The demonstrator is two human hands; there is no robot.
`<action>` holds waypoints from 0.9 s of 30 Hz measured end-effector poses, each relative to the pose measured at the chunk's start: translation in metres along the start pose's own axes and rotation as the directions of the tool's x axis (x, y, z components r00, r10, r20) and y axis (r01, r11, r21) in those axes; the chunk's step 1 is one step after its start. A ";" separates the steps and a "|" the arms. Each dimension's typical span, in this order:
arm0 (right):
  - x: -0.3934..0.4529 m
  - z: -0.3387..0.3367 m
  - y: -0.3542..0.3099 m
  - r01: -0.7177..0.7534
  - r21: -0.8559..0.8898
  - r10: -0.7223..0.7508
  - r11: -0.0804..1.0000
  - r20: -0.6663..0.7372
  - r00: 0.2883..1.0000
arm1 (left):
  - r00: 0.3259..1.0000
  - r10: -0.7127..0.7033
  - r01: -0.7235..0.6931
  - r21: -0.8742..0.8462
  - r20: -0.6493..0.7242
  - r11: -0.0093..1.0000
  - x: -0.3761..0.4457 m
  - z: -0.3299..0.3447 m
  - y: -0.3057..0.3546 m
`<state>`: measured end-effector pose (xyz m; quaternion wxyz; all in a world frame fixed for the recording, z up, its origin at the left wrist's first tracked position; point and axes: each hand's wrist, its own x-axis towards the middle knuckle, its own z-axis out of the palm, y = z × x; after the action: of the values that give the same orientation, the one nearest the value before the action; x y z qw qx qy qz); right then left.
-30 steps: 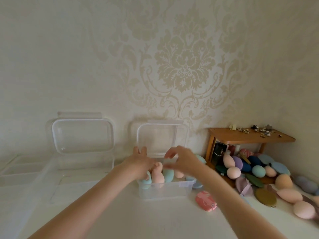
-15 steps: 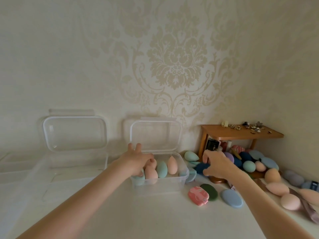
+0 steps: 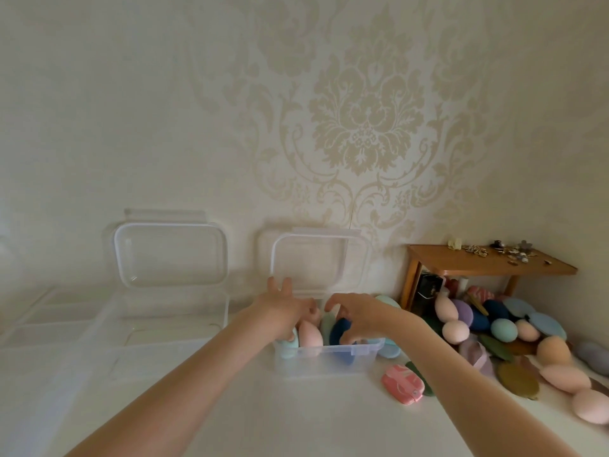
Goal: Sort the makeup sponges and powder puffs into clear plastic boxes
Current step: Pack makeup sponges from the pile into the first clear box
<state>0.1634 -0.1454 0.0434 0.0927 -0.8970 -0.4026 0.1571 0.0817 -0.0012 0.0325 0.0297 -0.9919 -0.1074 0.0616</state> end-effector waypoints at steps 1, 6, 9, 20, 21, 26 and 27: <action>0.000 0.002 0.000 -0.003 0.009 0.003 1.000 -0.010 1.000 | 1.000 0.003 -0.003 0.001 -0.007 1.000 0.000 0.000 -0.001; 0.004 0.007 -0.002 -0.013 -0.082 0.015 0.997 0.014 1.000 | 1.000 0.026 -0.026 0.014 -0.016 1.000 0.000 0.002 -0.003; 0.005 0.007 -0.002 -0.008 -0.059 0.009 0.998 0.018 1.000 | 0.999 0.031 -0.031 0.014 -0.007 0.999 0.000 0.002 -0.004; 0.005 0.012 -0.004 -0.007 -0.016 0.006 1.000 -0.083 0.997 | 0.999 0.032 -0.033 -0.047 -0.010 0.998 0.000 0.001 -0.004; 0.003 0.011 -0.006 0.000 -0.002 0.000 1.000 -0.065 0.998 | 0.999 0.032 -0.032 -0.045 -0.009 0.998 0.000 0.001 -0.004; 0.006 0.014 -0.009 0.049 0.049 -0.043 0.998 -0.126 0.991 | 0.999 0.043 -0.045 -0.084 -0.027 0.995 -0.003 0.000 -0.005; 0.007 0.016 -0.009 0.045 0.044 -0.038 0.998 -0.146 0.989 | 0.998 0.045 -0.047 -0.085 -0.032 0.995 -0.003 0.000 -0.006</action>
<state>0.1564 -0.1333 0.0299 0.1463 -0.8950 -0.4095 0.0989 0.0773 0.0042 0.0338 -0.0129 -0.9952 -0.0865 0.0428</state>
